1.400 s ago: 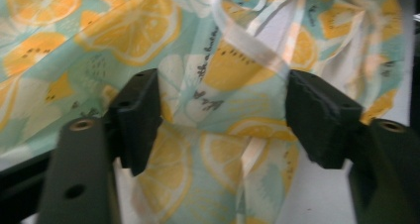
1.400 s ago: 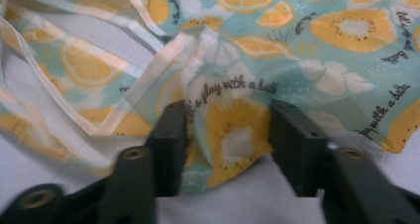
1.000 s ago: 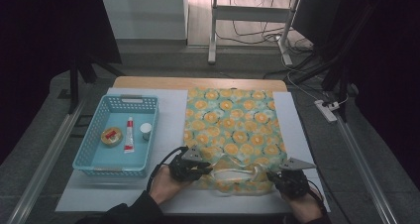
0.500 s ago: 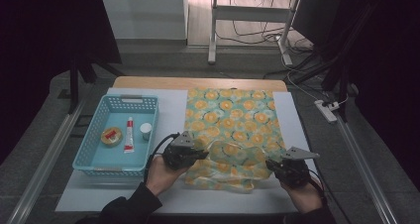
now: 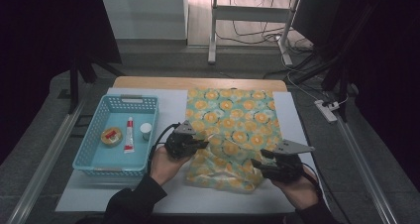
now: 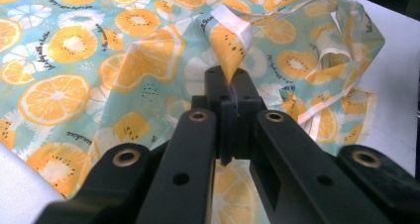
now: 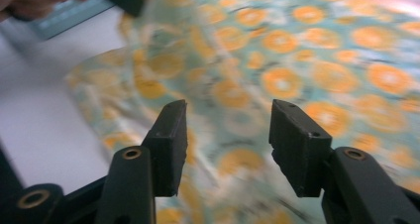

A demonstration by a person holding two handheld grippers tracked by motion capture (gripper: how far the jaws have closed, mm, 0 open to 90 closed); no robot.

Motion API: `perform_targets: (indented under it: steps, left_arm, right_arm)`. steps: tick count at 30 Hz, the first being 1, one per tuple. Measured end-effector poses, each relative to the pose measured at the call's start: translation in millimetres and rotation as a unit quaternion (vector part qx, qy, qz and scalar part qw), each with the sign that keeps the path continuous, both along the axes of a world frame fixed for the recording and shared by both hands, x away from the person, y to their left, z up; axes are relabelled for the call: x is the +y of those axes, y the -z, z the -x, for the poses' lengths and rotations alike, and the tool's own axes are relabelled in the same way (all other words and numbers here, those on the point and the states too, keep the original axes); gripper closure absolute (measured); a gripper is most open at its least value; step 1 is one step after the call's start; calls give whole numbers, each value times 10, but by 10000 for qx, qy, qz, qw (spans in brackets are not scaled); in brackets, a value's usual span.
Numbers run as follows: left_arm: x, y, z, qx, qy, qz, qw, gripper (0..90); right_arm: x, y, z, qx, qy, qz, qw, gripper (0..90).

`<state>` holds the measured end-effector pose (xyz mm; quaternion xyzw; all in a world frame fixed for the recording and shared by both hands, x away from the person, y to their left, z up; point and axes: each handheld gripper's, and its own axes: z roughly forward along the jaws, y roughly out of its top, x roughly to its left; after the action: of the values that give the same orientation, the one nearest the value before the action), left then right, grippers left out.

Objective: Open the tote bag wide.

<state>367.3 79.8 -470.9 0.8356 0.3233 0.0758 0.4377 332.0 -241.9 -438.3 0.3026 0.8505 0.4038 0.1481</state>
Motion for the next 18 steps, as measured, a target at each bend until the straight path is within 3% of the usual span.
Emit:
perform_targets:
  steps: [6,12,15,16,17,18]
  left_arm:
    - [17,0,-15,2,-8,-17,10000,898]
    - [29,4,-28,1,-26,-5,10000,897]
    - [31,3,-35,0,-41,9,10000,897]
    - [31,3,-35,0,-41,9,10000,897]
    - [29,1,-36,-5,-40,8,10000,897]
    - [29,1,-36,-5,-40,8,10000,897]
  right_arm:
    - [352,352,-179,404,-438,304,9978,448]
    - [525,591,-324,659,-594,653,9939,444]
    - [589,720,-364,860,-750,982,9886,622]
    - [589,720,-364,860,-750,982,9886,622]
    - [592,720,-346,779,-811,1142,9871,803]
    - [586,702,-339,748,-818,1141,9873,864]
